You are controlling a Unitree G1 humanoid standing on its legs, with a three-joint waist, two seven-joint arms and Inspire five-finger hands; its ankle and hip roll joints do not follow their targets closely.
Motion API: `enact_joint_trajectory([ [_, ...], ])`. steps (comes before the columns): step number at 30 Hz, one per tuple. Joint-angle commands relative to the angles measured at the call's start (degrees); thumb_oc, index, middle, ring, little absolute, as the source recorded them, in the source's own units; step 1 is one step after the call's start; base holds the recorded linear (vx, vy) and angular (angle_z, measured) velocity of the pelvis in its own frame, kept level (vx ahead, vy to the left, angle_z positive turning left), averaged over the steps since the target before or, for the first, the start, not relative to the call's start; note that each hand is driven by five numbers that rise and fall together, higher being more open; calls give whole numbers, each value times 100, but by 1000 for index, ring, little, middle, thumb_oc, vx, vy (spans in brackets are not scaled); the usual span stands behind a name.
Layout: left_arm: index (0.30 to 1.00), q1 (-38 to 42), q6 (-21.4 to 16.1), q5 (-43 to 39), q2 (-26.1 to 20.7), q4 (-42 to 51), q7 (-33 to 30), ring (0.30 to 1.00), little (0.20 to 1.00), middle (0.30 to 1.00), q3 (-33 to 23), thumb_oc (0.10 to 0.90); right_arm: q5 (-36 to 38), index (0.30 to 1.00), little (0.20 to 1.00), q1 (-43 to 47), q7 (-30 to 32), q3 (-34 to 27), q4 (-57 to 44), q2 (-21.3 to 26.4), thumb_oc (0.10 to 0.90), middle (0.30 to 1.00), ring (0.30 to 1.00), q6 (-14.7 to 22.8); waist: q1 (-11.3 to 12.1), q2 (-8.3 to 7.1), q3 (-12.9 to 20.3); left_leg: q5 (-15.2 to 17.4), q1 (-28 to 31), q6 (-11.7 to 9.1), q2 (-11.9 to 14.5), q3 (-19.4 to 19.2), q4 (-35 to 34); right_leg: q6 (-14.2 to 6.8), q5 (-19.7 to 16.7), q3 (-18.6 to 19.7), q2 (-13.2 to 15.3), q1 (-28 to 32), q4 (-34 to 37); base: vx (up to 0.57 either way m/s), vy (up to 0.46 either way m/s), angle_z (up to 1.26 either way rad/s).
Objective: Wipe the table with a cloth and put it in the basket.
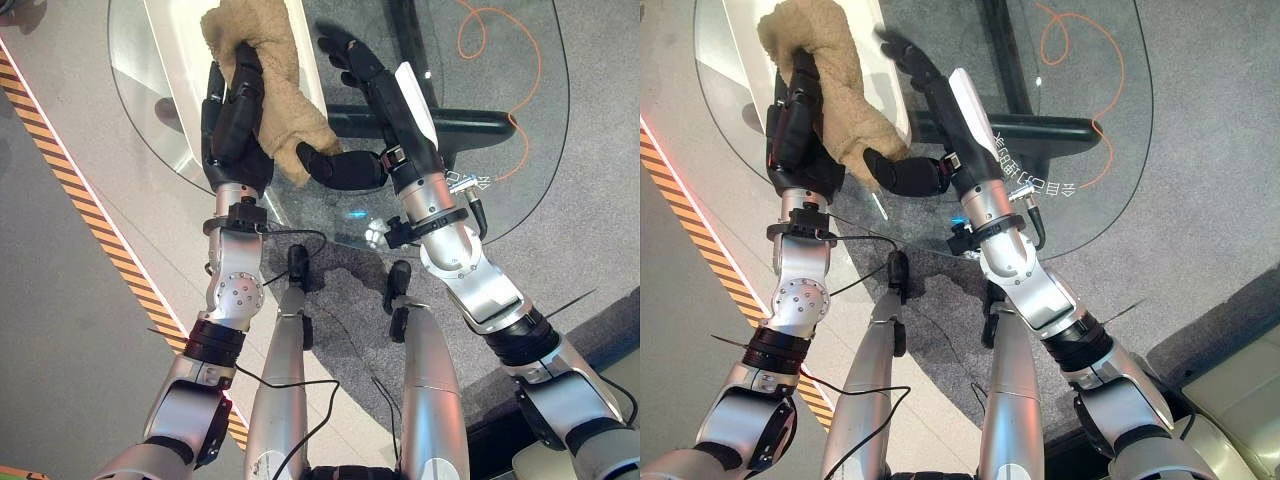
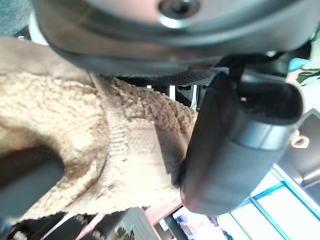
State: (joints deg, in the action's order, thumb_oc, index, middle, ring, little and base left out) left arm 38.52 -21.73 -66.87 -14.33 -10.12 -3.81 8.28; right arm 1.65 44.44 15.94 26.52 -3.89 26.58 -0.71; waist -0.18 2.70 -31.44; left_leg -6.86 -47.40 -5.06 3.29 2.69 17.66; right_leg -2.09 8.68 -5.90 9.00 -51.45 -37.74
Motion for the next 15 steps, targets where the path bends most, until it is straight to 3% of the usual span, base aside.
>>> enact_joint_trajectory([
  [1, 300, 680, -793, 526, -95, 972, 126, 300, 200, 300, -289, 100, -224, 900, 900, 655, 204, -465, -726, -220, 800, 900, 900, 473, 125, -78, 165, 713, 9, 333, -212, -346, 694, -127, -479, -88, -191, 207, 710, 0, 0, 0],
  [15, 300, 704, -1139, 1071, -83, 926, -522, 300, 200, 300, -404, 100, -268, 900, 900, 693, 327, -540, -763, -244, 800, 900, 900, 514, 128, -67, 165, 696, -13, 309, -218, -338, 670, -138, -488, -76, -190, 193, 746, 0, 0, 0],
])
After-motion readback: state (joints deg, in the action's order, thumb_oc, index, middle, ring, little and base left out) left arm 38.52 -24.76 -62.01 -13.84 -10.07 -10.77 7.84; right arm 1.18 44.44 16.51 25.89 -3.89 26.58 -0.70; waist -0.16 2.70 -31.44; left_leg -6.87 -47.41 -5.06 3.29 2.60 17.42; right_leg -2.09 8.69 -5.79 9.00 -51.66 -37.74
